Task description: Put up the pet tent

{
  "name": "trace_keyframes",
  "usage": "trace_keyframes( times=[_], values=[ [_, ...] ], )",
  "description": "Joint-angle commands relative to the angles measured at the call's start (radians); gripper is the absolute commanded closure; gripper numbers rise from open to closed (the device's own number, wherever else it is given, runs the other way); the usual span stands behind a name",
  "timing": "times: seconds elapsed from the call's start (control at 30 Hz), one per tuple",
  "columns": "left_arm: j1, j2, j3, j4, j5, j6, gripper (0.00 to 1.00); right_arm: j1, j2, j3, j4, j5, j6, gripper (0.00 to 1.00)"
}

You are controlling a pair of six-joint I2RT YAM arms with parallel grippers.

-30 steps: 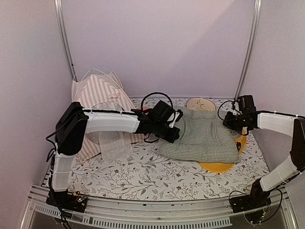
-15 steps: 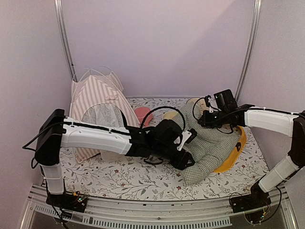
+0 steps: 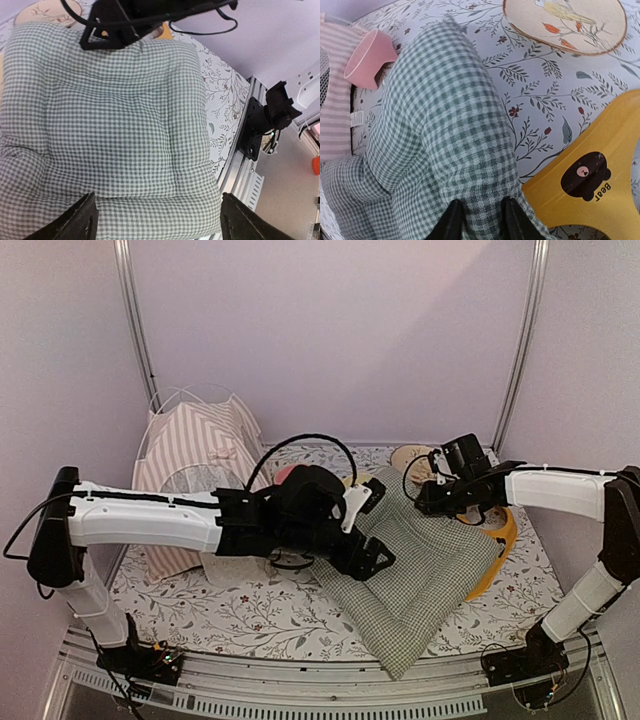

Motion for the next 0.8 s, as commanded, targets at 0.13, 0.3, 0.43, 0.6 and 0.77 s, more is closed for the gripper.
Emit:
trace_keyframes(
  times=[0.13, 0.3, 0.43, 0.6, 0.77],
  values=[
    [0.054, -0.121, -0.133, -0.082, -0.113, -0.062, 0.12, -0.012, -0.022, 0.041, -0.022, 0.039, -0.055, 0.39],
    [0.097, -0.152, -0.236, -0.119, -0.147, -0.122, 0.18, -0.043, -0.003, 0.07, 0.031, -0.003, -0.108, 0.2],
    [0.128, -0.158, -0.328, -0.101, -0.128, -0.152, 0.18, -0.052, 0.042, 0.094, 0.085, -0.076, -0.199, 0.14],
    [0.148, -0.107, -0.369, -0.032, -0.097, -0.16, 0.14, -0.052, 0.148, 0.15, 0.07, -0.168, -0.264, 0.18],
    [0.196, -0.021, -0.352, 0.094, -0.048, -0.132, 0.13, -0.052, 0.186, 0.145, 0.074, -0.198, -0.247, 0.34]
  ],
)
